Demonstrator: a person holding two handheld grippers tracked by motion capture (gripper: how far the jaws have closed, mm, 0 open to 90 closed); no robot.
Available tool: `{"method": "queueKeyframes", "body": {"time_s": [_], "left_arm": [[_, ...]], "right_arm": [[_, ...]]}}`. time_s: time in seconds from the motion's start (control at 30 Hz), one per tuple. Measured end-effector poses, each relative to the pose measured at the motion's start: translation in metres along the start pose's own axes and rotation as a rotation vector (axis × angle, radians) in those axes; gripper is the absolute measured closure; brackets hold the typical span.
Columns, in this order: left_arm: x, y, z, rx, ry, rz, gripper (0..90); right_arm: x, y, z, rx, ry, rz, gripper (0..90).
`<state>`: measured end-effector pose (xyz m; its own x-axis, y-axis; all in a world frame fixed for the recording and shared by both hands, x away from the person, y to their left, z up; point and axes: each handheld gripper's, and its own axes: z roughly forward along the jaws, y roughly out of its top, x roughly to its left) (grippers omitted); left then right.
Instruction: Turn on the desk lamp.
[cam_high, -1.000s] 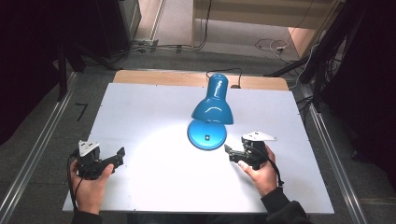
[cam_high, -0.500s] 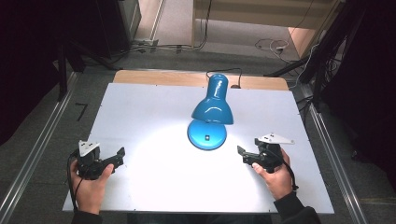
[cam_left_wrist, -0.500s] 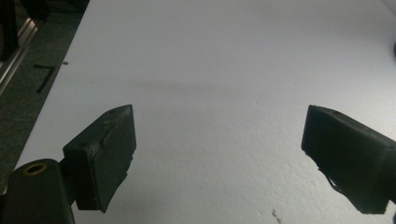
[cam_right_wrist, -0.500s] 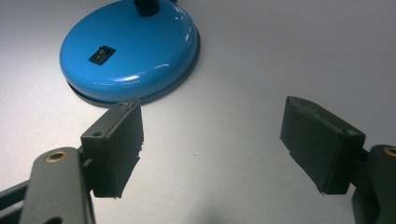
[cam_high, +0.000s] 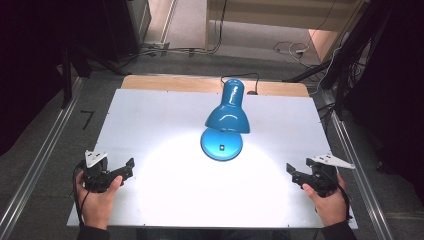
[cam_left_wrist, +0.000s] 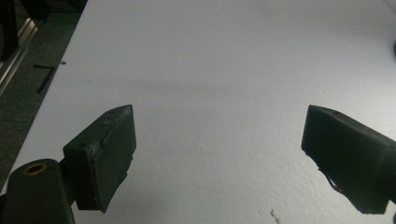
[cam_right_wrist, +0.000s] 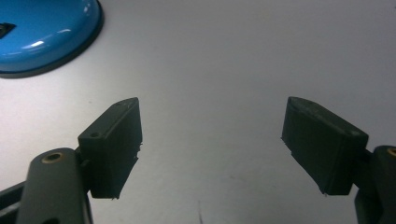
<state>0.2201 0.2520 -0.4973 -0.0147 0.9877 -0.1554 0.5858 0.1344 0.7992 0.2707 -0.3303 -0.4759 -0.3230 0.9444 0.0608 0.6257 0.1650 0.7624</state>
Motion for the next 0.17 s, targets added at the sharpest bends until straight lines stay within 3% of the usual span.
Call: {"method": "queueKeyframes", "body": {"time_s": [0.17], "left_arm": [[-0.001,0.000,0.001,-0.002,0.000,-0.004,11.1]], "right_arm": [[-0.027,-0.013,0.002,0.034,-0.070,0.046,13.4]]}}
